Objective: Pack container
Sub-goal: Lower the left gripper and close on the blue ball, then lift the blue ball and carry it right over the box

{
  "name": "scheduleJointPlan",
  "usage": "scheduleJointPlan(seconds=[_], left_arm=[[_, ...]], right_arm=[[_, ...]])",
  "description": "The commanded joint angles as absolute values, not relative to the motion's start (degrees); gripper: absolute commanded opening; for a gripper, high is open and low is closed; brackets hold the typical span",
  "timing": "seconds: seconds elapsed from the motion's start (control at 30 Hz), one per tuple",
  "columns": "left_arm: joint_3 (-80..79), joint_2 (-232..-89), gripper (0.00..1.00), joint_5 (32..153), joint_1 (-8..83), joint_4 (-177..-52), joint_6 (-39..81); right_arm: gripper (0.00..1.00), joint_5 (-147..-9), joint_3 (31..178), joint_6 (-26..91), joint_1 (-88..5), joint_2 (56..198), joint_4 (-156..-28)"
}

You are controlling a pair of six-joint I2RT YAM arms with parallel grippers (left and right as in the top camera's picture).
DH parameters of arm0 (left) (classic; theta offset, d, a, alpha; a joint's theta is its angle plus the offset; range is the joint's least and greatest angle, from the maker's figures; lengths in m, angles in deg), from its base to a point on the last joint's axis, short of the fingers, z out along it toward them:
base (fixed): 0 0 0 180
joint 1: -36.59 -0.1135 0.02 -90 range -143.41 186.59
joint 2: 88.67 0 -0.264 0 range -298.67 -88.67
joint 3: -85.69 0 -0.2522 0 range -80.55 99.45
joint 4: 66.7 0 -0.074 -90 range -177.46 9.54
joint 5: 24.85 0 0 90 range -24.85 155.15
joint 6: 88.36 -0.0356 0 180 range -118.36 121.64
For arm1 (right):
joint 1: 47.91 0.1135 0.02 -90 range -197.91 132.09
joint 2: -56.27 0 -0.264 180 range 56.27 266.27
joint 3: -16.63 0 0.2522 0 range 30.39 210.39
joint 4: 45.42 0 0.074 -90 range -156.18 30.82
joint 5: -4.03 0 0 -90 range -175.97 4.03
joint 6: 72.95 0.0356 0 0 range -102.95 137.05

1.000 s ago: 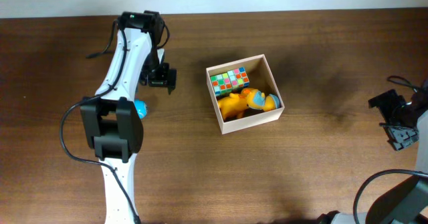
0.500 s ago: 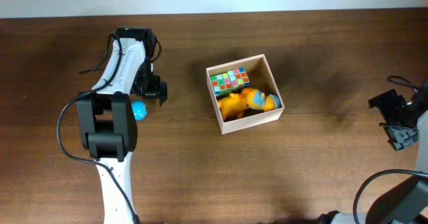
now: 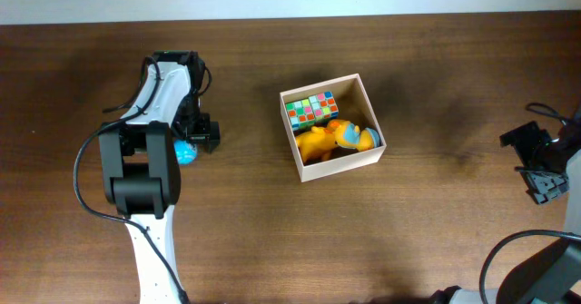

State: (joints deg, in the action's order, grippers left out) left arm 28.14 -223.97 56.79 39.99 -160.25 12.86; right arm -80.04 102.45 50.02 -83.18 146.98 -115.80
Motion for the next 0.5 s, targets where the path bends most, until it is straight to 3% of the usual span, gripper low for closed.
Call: scheduleJointPlan(seconds=[0.0,0.1,0.13,0.27,0.33,0.4,0.43,0.47], left_arm=[[27.9,-222.7,0.99,57.8,39.7,-159.7,13.6],[27.9,-222.7,0.99,57.8,39.7,-159.7,13.6],[27.9,-222.7,0.95,57.8,39.7,-159.7,13.6],[27.9,-222.7,0.51,57.8,39.7,-159.6,13.6],[27.9,-222.7,0.38,57.8,39.7,-159.4,13.6],[27.9,-222.7,0.34,57.8,39.7,-159.1,13.6],[27.9,-222.7,0.20,58.2,39.7,-158.7,13.6],[27.9,-222.7,0.18,58.6,39.7,-158.4,13.6]], right_arm=[[0.99,-80.0,102.3,49.9,-83.1,147.1,-115.8],[0.99,-80.0,102.3,49.9,-83.1,147.1,-115.8],[0.99,-80.0,102.3,49.9,-83.1,147.1,-115.8],[0.99,-80.0,102.3,49.9,-83.1,147.1,-115.8],[0.98,-80.0,102.3,49.9,-83.1,147.1,-115.8],[0.99,-80.0,102.3,49.9,-83.1,147.1,-115.8],[0.99,-80.0,102.3,49.9,-83.1,147.1,-115.8],[0.99,-80.0,102.3,49.9,-83.1,147.1,-115.8]])
